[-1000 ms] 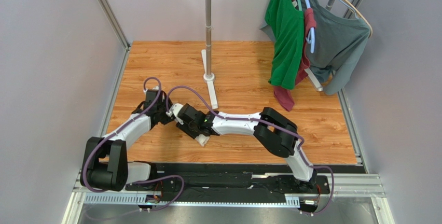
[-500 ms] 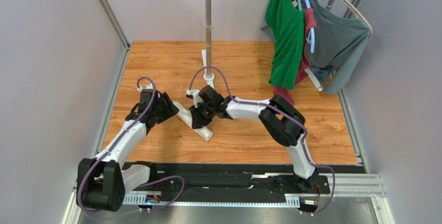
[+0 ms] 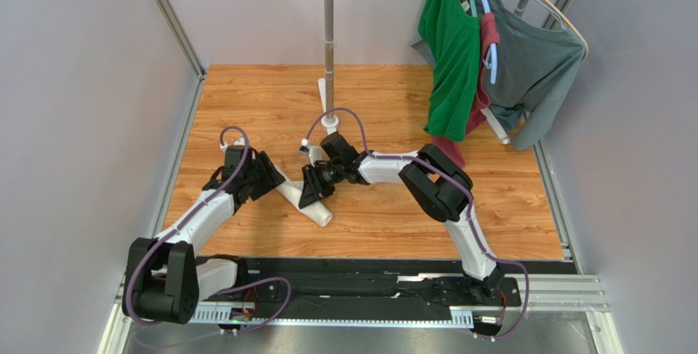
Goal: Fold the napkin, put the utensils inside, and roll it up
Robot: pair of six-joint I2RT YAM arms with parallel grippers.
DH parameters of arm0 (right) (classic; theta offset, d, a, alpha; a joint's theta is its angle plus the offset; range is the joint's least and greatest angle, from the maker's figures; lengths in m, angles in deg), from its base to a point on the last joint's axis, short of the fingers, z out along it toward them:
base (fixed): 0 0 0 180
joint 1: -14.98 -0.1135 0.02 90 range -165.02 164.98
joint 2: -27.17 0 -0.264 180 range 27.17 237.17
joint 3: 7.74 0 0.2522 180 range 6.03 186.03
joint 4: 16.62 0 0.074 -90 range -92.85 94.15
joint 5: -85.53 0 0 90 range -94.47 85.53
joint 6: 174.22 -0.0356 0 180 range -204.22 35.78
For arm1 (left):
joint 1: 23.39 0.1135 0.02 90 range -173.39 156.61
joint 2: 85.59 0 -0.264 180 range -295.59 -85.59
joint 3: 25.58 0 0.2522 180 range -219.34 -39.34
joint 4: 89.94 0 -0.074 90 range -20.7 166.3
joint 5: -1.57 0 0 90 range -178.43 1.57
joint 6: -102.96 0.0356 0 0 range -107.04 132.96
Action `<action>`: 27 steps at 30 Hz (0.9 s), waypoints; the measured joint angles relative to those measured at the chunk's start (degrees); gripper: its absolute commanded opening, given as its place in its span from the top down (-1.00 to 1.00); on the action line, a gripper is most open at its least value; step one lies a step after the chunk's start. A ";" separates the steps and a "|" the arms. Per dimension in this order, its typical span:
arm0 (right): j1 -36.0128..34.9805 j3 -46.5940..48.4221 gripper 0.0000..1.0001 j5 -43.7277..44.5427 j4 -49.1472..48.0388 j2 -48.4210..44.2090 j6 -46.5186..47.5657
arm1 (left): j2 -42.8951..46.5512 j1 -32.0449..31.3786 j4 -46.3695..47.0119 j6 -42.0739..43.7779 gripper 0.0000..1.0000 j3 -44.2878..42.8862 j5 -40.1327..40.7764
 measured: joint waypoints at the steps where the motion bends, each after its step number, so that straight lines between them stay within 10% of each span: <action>1: 0.28 0.00 0.51 -0.85 -0.74 0.42 -1.11 | -0.44 0.02 0.22 -0.13 -0.28 0.00 0.00; 10: 2.05 0.17 0.46 -5.90 -4.52 2.95 -7.63 | -2.47 0.02 2.08 -0.90 -0.15 0.74 -0.44; 18: 2.05 1.49 -0.23 -6.97 -3.91 3.19 -8.37 | -6.45 0.02 2.45 -0.52 0.09 -0.52 -0.83; 27: 1.99 4.44 -0.33 3.26 9.31 -3.37 1.86 | -9.53 0.04 1.44 1.07 0.12 -3.30 -1.05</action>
